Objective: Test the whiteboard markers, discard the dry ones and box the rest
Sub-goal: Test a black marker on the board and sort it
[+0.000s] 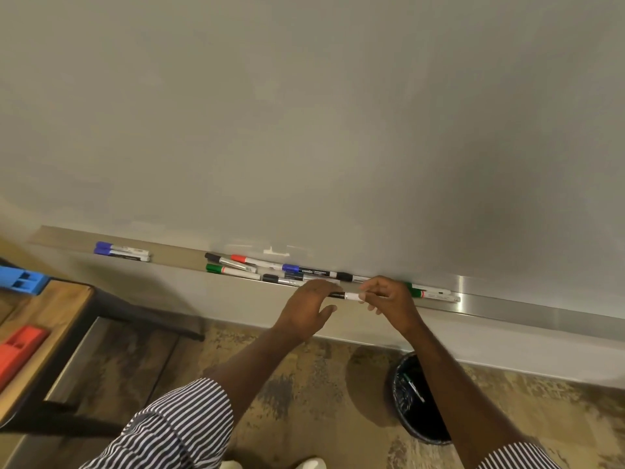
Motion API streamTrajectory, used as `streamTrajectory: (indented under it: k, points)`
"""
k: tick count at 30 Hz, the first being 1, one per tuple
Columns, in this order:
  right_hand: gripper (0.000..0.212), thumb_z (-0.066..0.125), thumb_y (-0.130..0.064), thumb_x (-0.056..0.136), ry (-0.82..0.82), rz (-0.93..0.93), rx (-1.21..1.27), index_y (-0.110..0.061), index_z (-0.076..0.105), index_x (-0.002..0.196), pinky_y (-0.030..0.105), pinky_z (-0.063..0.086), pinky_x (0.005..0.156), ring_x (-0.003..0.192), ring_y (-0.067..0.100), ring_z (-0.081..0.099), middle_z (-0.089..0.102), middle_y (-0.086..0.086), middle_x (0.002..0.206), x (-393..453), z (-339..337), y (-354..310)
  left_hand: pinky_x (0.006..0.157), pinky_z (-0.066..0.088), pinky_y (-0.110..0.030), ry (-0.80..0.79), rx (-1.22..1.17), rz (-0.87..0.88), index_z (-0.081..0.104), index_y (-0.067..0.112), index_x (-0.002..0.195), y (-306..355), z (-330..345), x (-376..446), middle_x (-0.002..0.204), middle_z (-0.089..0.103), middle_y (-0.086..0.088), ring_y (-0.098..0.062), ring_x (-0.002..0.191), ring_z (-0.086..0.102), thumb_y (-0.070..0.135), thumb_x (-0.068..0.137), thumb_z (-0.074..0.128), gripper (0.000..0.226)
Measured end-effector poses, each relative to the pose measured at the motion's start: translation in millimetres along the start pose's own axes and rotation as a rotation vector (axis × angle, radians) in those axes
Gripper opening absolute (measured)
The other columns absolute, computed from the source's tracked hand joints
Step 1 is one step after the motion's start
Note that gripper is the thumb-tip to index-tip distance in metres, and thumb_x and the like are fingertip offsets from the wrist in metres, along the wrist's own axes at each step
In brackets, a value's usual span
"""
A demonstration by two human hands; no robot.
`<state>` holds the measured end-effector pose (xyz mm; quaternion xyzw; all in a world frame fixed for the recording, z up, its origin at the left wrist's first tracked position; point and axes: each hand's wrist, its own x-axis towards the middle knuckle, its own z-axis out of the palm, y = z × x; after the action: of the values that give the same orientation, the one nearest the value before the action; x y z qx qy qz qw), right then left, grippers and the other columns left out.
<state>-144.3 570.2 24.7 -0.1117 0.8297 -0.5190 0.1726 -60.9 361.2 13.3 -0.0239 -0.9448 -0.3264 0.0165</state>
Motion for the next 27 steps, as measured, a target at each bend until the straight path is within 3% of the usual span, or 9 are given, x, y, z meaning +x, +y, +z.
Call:
streamTrajectory:
  k: [8, 15, 18, 20, 23, 27]
  points:
    - [0.008, 0.068, -0.011, 0.096, -0.148, 0.064, 0.212, -0.008, 0.072, 0.103, 0.025, 0.049, 0.051, 0.062, 0.023, 0.066, 0.078, 0.01, 0.083, -21, 59, -39, 0.088, 0.057, -0.031, 0.029, -0.268, -0.125, 0.07, 0.023, 0.114, -43, -31, -46, 0.108, 0.069, 0.007, -0.008, 0.096, 0.063, 0.022, 0.094, 0.071, 0.02]
    - [0.027, 0.059, -0.011, 0.099, -0.168, 0.166, 0.61, -0.003, 0.067, 0.123, 0.028, 0.046, 0.057, 0.072, 0.023, 0.064, 0.075, 0.023, 0.104, -25, 136, -85, 0.059, 0.049, -0.02, 0.075, -0.574, -0.28, 0.073, 0.026, 0.103, -78, -100, -73, 0.078, 0.064, 0.01, -0.007, 0.067, 0.057, 0.023, 0.1, 0.061, 0.013]
    - [0.022, 0.062, -0.009, 0.097, -0.175, 0.143, 0.593, -0.007, 0.072, 0.117, 0.027, 0.046, 0.054, 0.072, 0.024, 0.064, 0.075, 0.021, 0.098, -18, 174, -114, 0.062, 0.046, -0.017, 0.046, -0.633, -0.259, 0.073, 0.032, 0.092, -91, -137, -77, 0.068, 0.062, 0.016, -0.003, 0.065, 0.055, 0.027, 0.102, 0.057, 0.02]
    - [0.016, 0.067, -0.011, 0.096, -0.121, 0.127, 0.627, -0.008, 0.075, 0.109, 0.025, 0.045, 0.05, 0.07, 0.025, 0.062, 0.074, 0.02, 0.091, -13, 198, -138, 0.058, 0.047, -0.022, 0.082, -0.714, -0.234, 0.071, 0.036, 0.082, -98, -161, -78, 0.066, 0.061, 0.01, -0.005, 0.06, 0.054, 0.031, 0.102, 0.054, 0.026]
    - [0.02, 0.075, -0.021, 0.09, 0.012, 0.088, 0.739, -0.006, 0.075, 0.102, 0.025, 0.043, 0.047, 0.062, 0.02, 0.062, 0.073, 0.017, 0.084, -5, 233, -178, 0.062, 0.054, -0.03, 0.23, -0.878, -0.25, 0.073, 0.023, 0.099, -111, -188, -77, 0.081, 0.071, -0.003, -0.017, 0.067, 0.063, 0.037, 0.101, 0.055, 0.023]
    - [0.02, 0.071, -0.028, 0.085, 0.169, 0.082, 0.866, -0.009, 0.075, 0.089, 0.024, 0.043, 0.046, 0.056, 0.02, 0.062, 0.071, 0.013, 0.074, 8, 283, -223, 0.084, 0.058, -0.03, 0.351, -1.074, -0.271, 0.067, 0.012, 0.123, -121, -208, -72, 0.108, 0.075, -0.004, -0.021, 0.102, 0.071, 0.034, 0.099, 0.053, 0.035]
